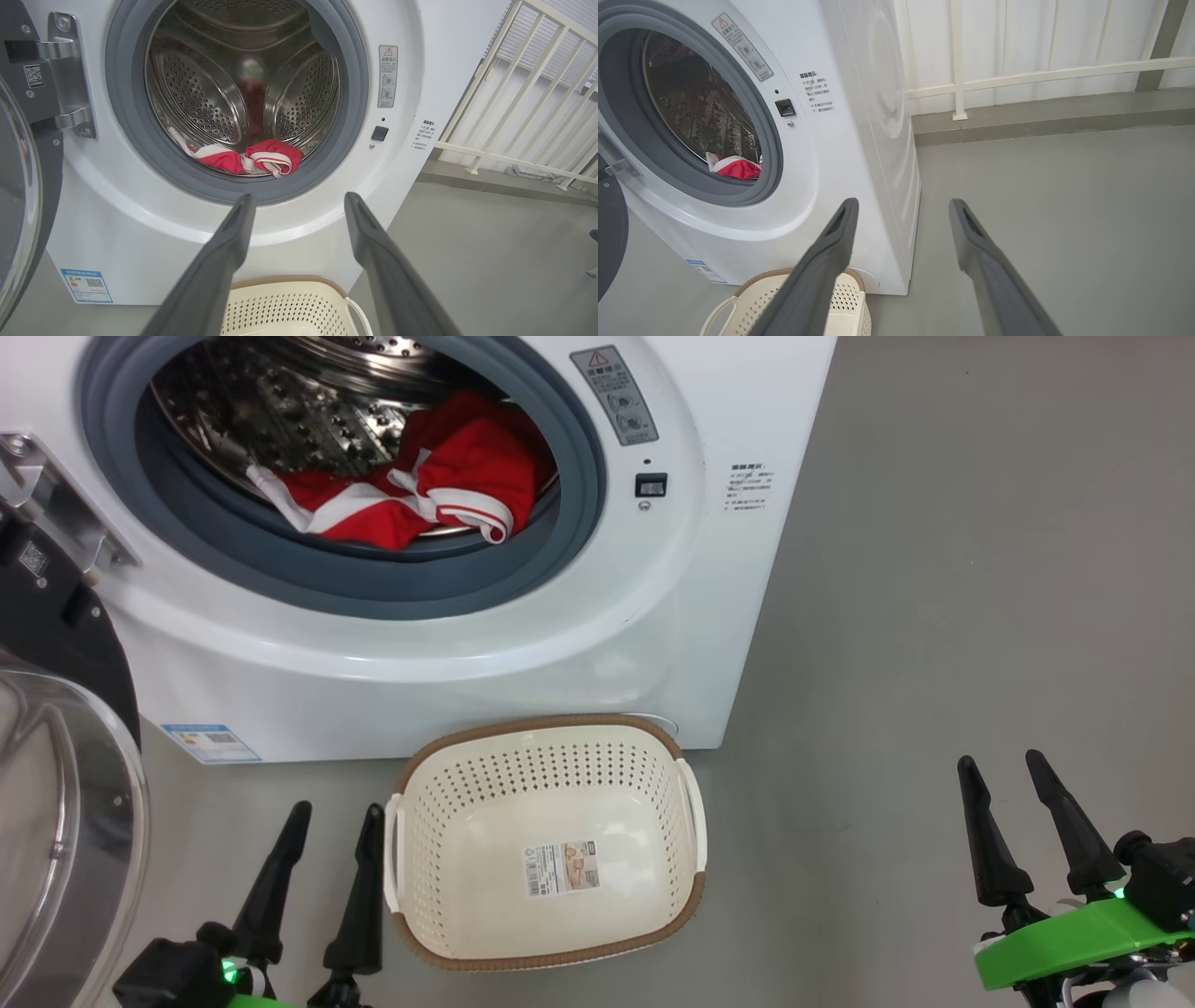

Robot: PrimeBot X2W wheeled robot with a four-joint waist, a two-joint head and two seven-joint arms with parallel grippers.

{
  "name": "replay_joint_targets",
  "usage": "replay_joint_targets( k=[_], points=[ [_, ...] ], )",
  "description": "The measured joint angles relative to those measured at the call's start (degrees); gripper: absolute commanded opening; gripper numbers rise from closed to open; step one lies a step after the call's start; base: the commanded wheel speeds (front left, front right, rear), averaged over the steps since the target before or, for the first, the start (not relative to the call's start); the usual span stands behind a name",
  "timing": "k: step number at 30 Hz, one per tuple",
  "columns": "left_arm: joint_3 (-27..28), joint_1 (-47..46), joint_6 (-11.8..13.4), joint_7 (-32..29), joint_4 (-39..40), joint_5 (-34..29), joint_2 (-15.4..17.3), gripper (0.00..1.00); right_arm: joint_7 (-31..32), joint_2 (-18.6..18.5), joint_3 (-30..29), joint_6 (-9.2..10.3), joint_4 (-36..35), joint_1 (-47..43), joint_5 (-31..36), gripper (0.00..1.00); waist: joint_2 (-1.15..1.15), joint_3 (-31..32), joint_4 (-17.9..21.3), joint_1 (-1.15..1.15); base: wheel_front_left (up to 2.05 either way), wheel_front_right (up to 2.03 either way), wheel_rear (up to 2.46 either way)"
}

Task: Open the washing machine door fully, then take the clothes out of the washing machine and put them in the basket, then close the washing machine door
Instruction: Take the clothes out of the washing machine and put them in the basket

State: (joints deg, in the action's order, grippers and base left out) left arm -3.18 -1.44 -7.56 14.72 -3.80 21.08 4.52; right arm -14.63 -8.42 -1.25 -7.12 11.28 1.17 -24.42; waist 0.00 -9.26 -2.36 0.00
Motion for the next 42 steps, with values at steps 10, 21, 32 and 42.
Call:
replay_joint_targets(
  k=[10,21,32,42],
  points=[
    [-1.2,-7.7,0.0,0.0,-5.7,-1.3,0.0,1.00,0.0,0.0,0.2,0.00,-0.3,0.4,0.0,1.00,0.00,-2.4,0.1,0.00,0.00,0.00,0.00],
    [0.2,-28.8,1.3,0.0,-24.5,-10.0,-1.9,1.00,0.0,0.2,0.7,0.00,-0.8,4.0,0.0,1.00,0.00,-7.9,1.3,0.00,0.00,0.00,0.00],
    [-0.1,-49.5,5.0,0.0,-46.4,-13.8,-1.7,1.00,0.0,1.4,1.0,0.00,-1.7,6.4,0.0,1.00,0.00,-13.7,4.0,0.00,0.00,0.00,0.00],
    [-0.2,-63.1,10.2,0.0,-58.6,-16.4,1.3,1.00,0.0,2.2,2.3,0.00,-2.2,9.8,-0.1,1.00,0.00,-18.4,6.4,0.00,0.00,0.00,0.00]
  ],
)
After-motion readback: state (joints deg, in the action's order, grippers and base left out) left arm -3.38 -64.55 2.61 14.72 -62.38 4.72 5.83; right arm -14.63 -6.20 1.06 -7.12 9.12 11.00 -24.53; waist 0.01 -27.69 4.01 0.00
